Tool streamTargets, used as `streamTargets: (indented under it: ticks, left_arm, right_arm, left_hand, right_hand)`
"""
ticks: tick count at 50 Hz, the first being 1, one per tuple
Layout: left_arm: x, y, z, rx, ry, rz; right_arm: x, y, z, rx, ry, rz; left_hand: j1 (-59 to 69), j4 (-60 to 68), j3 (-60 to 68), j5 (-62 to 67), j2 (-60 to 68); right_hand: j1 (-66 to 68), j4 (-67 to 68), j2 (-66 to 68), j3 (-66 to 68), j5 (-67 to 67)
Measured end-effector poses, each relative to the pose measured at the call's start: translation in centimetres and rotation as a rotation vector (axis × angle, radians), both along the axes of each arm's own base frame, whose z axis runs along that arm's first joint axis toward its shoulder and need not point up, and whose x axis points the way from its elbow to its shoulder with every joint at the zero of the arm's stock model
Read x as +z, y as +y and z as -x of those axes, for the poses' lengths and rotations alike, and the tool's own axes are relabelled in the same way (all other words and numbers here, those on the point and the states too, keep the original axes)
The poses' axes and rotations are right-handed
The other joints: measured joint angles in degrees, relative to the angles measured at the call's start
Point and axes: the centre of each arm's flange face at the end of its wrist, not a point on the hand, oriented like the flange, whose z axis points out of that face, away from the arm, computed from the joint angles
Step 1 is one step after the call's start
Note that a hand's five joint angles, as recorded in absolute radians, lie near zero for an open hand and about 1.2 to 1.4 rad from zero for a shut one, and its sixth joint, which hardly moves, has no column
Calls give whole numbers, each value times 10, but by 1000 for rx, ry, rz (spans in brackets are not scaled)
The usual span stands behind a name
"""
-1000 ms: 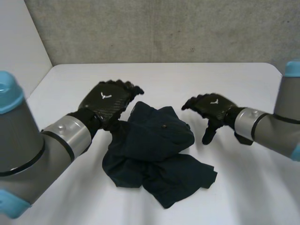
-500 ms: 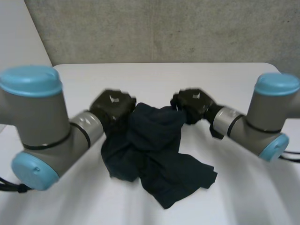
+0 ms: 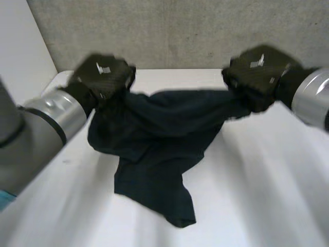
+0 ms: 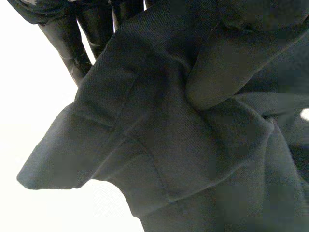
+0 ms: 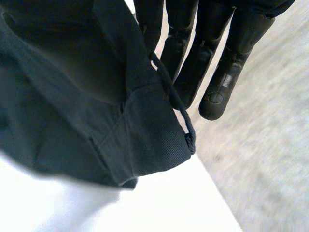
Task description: Fold the shorts.
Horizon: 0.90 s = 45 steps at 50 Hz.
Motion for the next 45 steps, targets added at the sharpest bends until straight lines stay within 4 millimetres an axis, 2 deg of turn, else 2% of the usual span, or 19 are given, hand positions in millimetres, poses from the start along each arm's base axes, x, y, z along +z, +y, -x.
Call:
streamTargets:
  ticks: [2, 5, 7, 8, 9, 13, 17, 20, 21, 23, 24, 25, 27, 28, 31, 35, 39, 44, 45]
  left_arm:
    - [-12, -3, 1, 1, -22, -36]
    - [-46, -12, 6, 3, -85, -126]
    - [-49, -13, 6, 3, -92, -133]
    - [-65, -19, 9, 4, -123, -167]
    - [-75, -24, 12, 3, -143, -182]
    - [-92, -40, 20, 4, -186, -187]
    - [-99, -61, 30, 12, -214, -142]
    - [-86, -86, 41, 29, -221, -29]
    - [-73, -100, 47, 43, -214, 56]
    - [-55, -113, 53, 61, -198, 157]
    - [-55, -113, 53, 61, -198, 157]
    - [-20, -128, 61, 95, -150, 329]
    - [13, -136, 66, 128, -88, 485]
    - [25, -138, 67, 140, -62, 538]
    - [81, -133, 67, 190, 76, 769]
    - [115, -119, 60, 215, 182, 891]
    - [111, -110, 54, 204, 223, 868]
    - [64, -109, 51, 173, 185, 709]
    - [58, -109, 51, 170, 178, 691]
  right_arm:
    - [-8, 1, -1, -10, 46, -15]
    - [-34, -3, -4, -45, 177, -58]
    - [-36, -4, -4, -48, 185, -61]
    - [-42, -6, -5, -53, 208, -70]
    - [-62, -14, -7, -68, 263, -104]
    - [-87, -30, -13, -78, 300, -144]
    - [-103, -50, -21, -83, 293, -141]
    - [-103, -78, -34, -98, 237, -42]
    - [-96, -95, -41, -111, 190, 44]
    - [-83, -112, -48, -126, 128, 158]
    - [-83, -112, -48, -126, 128, 158]
    - [-54, -133, -57, -149, 25, 342]
    - [-26, -144, -62, -166, -63, 494]
    - [-17, -146, -63, -171, -93, 545]
    - [44, -146, -61, -198, -276, 836]
    - [74, -134, -56, -206, -379, 991]
    - [72, -125, -52, -204, -396, 1006]
    - [28, -121, -51, -190, -308, 837]
    - [25, -121, -51, -189, -302, 826]
  left_hand:
    - [0, 0, 0, 0, 0]
    - [0, 0, 0, 0, 0]
    - [0, 0, 0, 0, 0]
    - [0, 0, 0, 0, 0]
    - [0, 0, 0, 0, 0]
    - [0, 0, 0, 0, 0]
    - [0, 0, 0, 0, 0]
    - [0, 0, 1, 0, 0]
    - [0, 0, 1, 0, 1]
    - [0, 0, 1, 0, 1]
    - [0, 0, 1, 0, 1]
    - [0, 0, 1, 0, 1]
    - [0, 0, 1, 0, 1]
    - [0, 0, 1, 0, 1]
    - [0, 0, 1, 0, 1]
    - [0, 0, 1, 0, 1]
    - [0, 0, 1, 0, 1]
    - [0, 0, 1, 0, 1]
    - [0, 0, 1, 0, 1]
  right_hand:
    - [0, 0, 0, 0, 0]
    - [0, 0, 0, 0, 0]
    - [0, 0, 0, 0, 0]
    - [0, 0, 0, 0, 0]
    - [0, 0, 0, 0, 0]
    - [0, 0, 0, 0, 0]
    - [0, 0, 0, 0, 0]
    - [0, 0, 2, 0, 0]
    - [0, 0, 2, 0, 0]
    - [0, 0, 2, 0, 0]
    - [0, 0, 2, 0, 0]
    - [0, 0, 2, 0, 0]
    - [0, 0, 2, 0, 0]
    - [0, 0, 2, 0, 0]
    - [0, 0, 2, 0, 0]
    - [0, 0, 2, 0, 3]
    - [0, 0, 2, 0, 3]
    - [0, 0, 2, 0, 3]
    - [0, 0, 2, 0, 3]
